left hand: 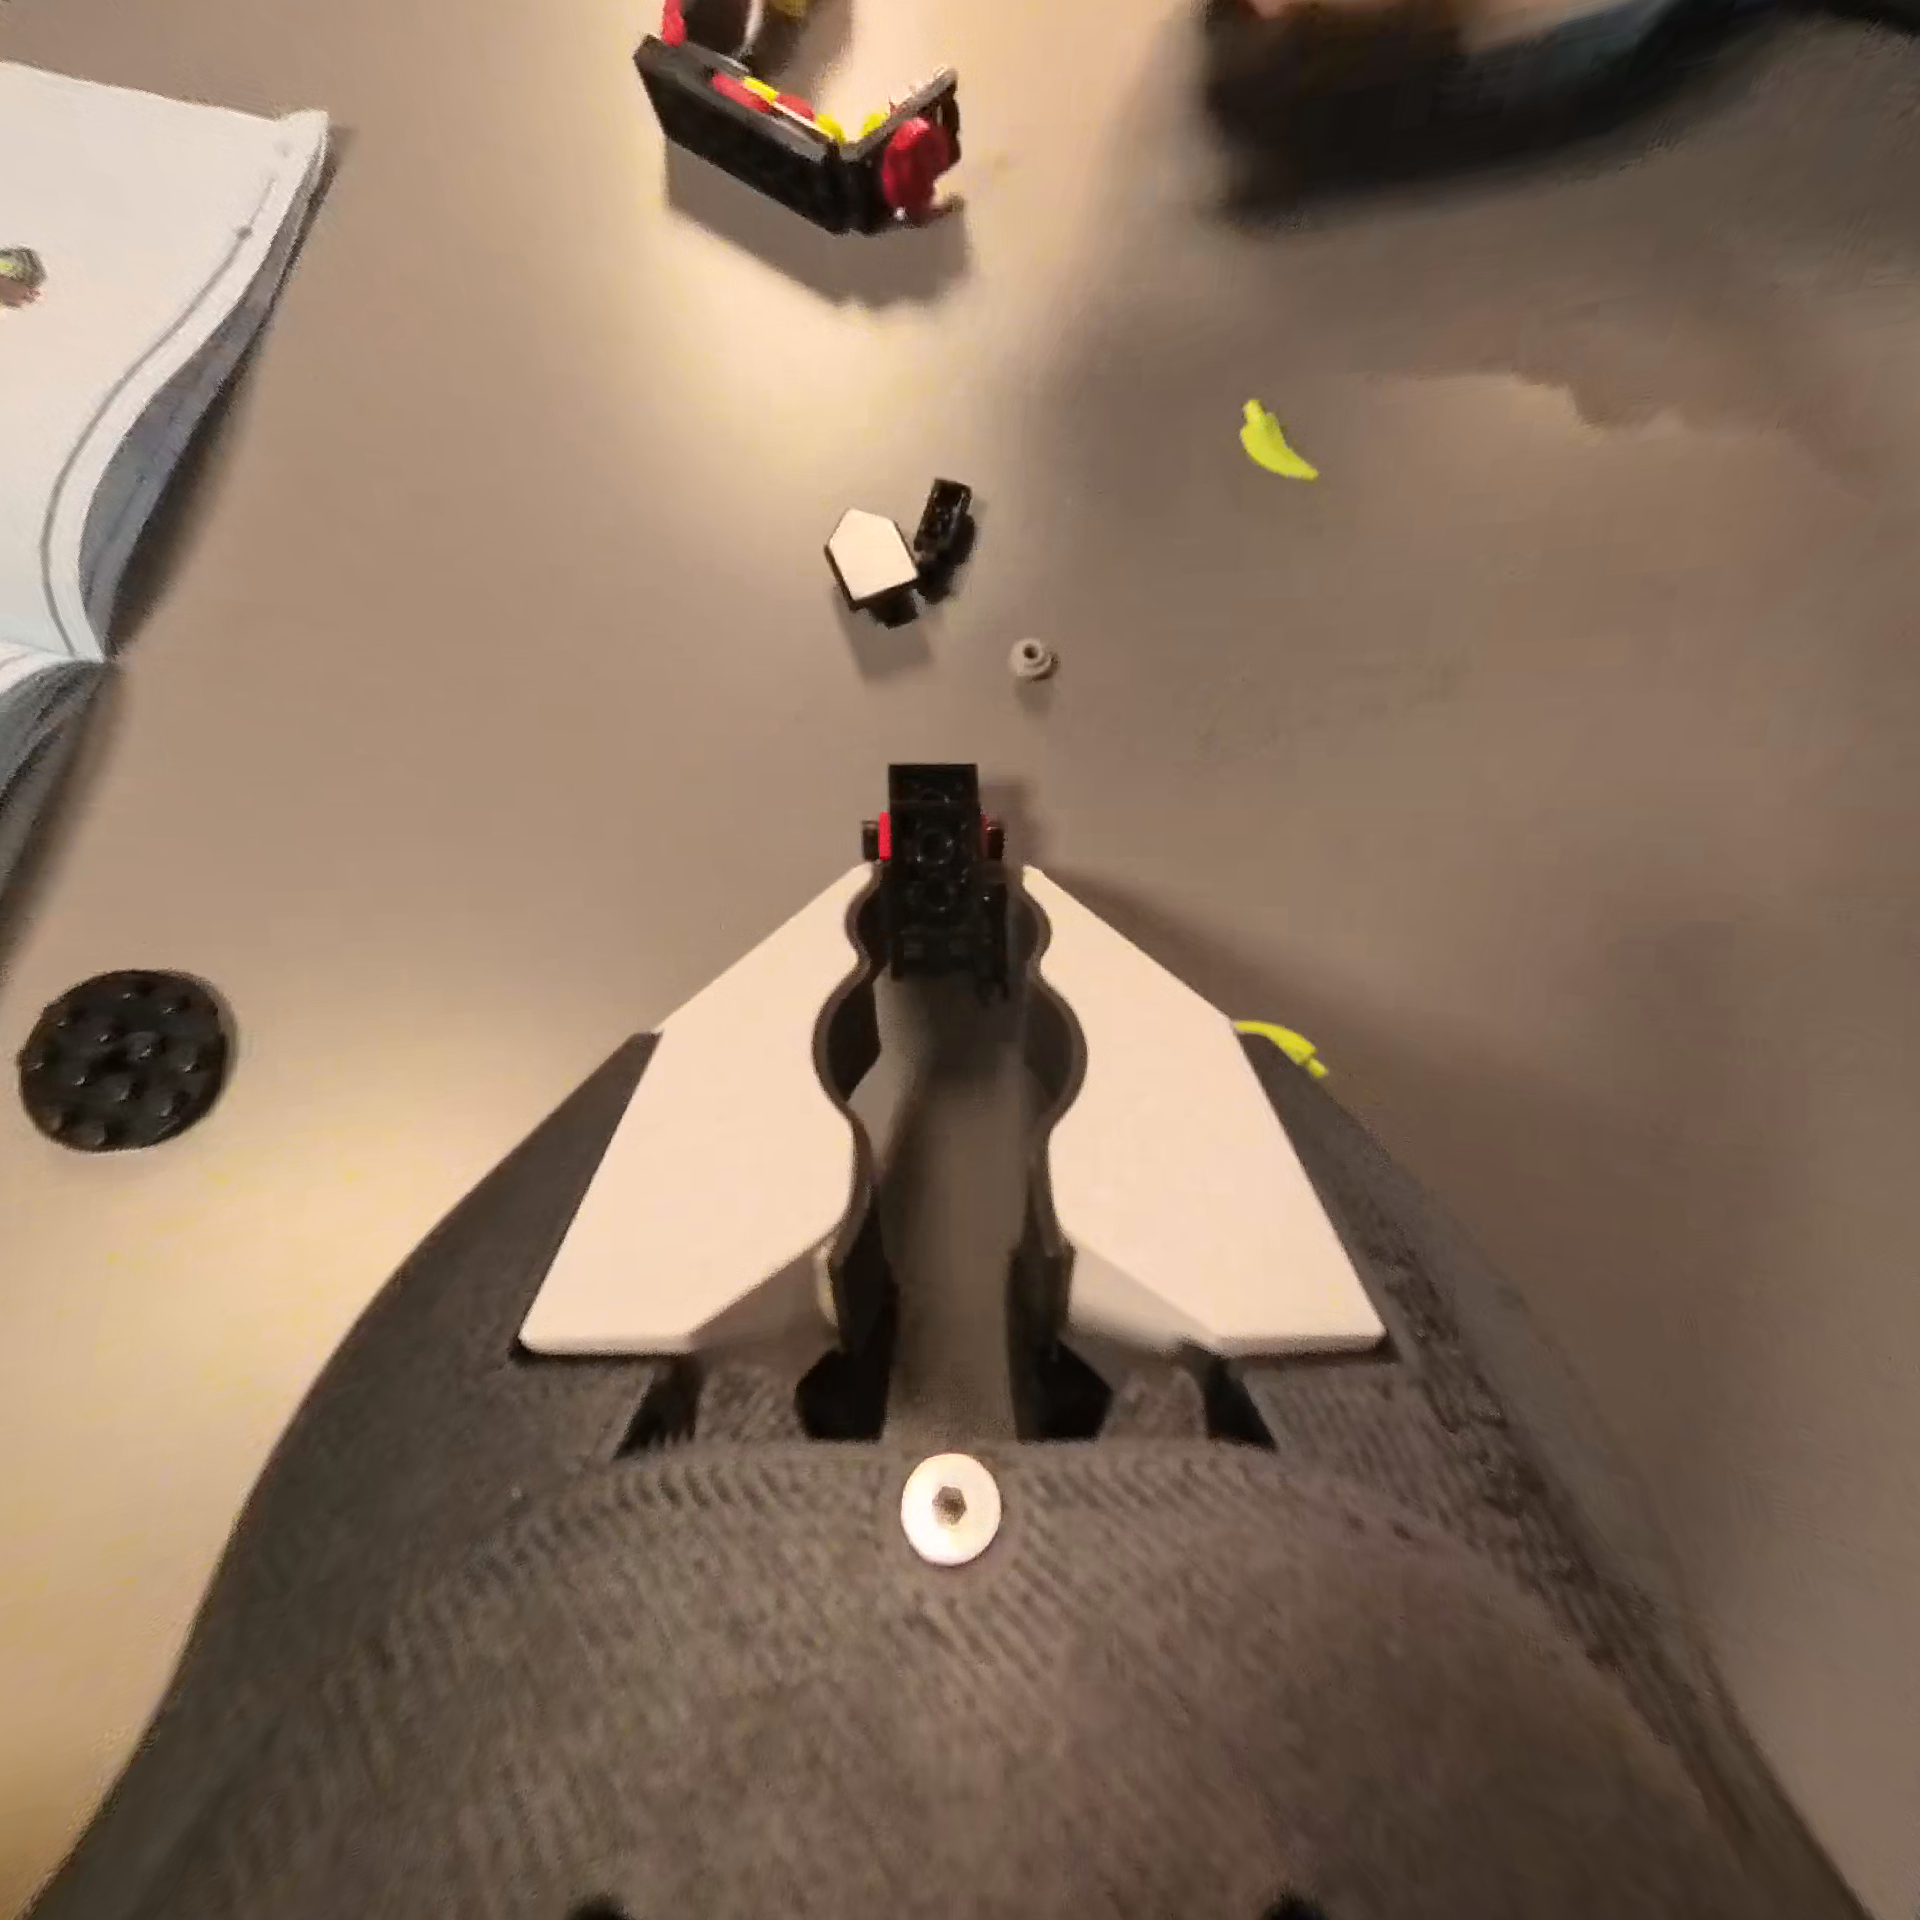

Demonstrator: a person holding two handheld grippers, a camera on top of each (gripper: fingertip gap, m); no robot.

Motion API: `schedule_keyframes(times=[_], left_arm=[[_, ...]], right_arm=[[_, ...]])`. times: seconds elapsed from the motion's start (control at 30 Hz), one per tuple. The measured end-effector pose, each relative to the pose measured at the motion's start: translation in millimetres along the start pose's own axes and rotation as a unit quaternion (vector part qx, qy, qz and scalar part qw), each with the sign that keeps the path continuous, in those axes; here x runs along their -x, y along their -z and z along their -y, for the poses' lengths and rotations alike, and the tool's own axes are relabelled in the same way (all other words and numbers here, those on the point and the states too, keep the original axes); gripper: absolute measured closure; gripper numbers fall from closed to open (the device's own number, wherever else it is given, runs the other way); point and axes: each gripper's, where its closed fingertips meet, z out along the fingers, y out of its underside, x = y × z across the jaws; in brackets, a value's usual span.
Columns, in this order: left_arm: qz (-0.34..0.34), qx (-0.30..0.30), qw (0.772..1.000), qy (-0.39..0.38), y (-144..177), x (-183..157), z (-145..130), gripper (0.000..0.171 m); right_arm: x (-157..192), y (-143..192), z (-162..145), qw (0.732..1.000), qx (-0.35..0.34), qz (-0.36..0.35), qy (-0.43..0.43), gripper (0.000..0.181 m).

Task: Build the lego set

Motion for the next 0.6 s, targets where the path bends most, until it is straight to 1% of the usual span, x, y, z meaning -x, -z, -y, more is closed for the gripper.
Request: schedule_keyframes(times=[0.07,0.13,0.2,0.23,0.3,0.37,0.5,0.6], left_arm=[[0.002,-0.004,1.0,0.0,2,1,-1,0.151],[0.003,-0.005,1.0,0.003,3,1,-2,0.15],[0.0,-0.008,1.0,0.005,3,0,-3,0.15],[-0.002,-0.008,1.0,0.004,3,-1,-3,0.15],[-0.005,-0.006,1.0,0.001,4,-3,-4,0.15],[-0.006,-0.005,1.0,-0.004,4,-4,-4,0.15],[-0.003,-0.008,1.0,-0.008,3,-4,-4,0.15],[-0.007,-0.012,1.0,-0.008,2,-6,-3,0.145]], right_arm=[[27,-7,6,0.995,0.028,0.079,-0.06,0.157],[53,-13,10,0.981,0.062,0.147,-0.106,0.156],[76,-17,9,0.964,0.097,0.201,-0.145,0.156],[85,-19,5,0.956,0.123,0.215,-0.159,0.155],[96,-22,-8,0.946,0.171,0.226,-0.156,0.156],[104,-26,-18,0.944,0.198,0.227,-0.133,0.16],[112,-33,-24,0.942,0.216,0.225,-0.119,0.166],[115,-35,-25,0.942,0.217,0.228,-0.119,0.169]])
